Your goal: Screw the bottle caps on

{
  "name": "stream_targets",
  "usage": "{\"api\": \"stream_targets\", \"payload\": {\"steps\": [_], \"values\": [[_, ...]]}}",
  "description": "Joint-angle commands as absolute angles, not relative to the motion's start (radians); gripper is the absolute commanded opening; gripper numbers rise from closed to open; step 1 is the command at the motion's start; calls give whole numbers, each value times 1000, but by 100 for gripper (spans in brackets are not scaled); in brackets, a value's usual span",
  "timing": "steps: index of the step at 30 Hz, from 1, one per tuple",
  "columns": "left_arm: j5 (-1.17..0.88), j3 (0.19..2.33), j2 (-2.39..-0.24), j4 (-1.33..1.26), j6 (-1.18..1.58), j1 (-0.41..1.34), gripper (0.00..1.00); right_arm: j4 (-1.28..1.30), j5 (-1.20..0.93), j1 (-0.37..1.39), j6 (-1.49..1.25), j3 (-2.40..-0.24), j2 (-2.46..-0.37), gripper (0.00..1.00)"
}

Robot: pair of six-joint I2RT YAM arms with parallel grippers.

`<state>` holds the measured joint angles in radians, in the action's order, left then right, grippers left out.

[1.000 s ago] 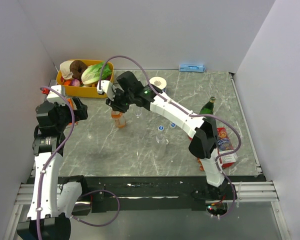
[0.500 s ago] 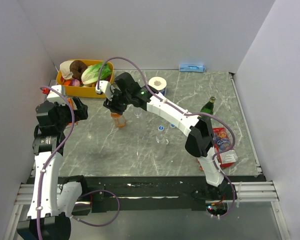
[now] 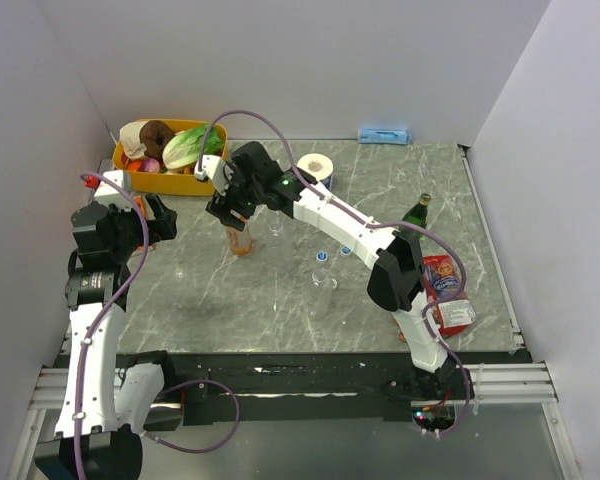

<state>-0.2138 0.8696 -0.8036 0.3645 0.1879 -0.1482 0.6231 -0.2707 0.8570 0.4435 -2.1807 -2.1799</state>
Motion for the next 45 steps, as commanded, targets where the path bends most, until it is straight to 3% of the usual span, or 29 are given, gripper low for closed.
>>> {"api": "stream_targets", "payload": {"steps": [1,5,11,19,27,36,41,45], "values": [[-258,858,-808,334,216,-156,96,583,-308,845,408,-2250,-2158,86],[-288,851,-818,316,227,-155,96,597,-359,850,388,-2260,-2068,98],[-359,833,-819,285,218,-156,96,609,-272,861,380,-1993,-1760,99],[-391,827,-818,288,221,-156,96,702,-273,857,500,-1383,-1315,86],[-419,830,-818,298,224,-156,96,693,-275,848,474,-1197,-1219,79],[-445,833,-804,314,203,-156,96,722,-299,847,489,-1210,-1281,55],[-756,835,-795,321,98,-135,96,820,-345,845,502,-1250,-1258,28],[-890,782,-672,294,-29,40,96,900,-405,842,522,-1311,-1226,10]]}}
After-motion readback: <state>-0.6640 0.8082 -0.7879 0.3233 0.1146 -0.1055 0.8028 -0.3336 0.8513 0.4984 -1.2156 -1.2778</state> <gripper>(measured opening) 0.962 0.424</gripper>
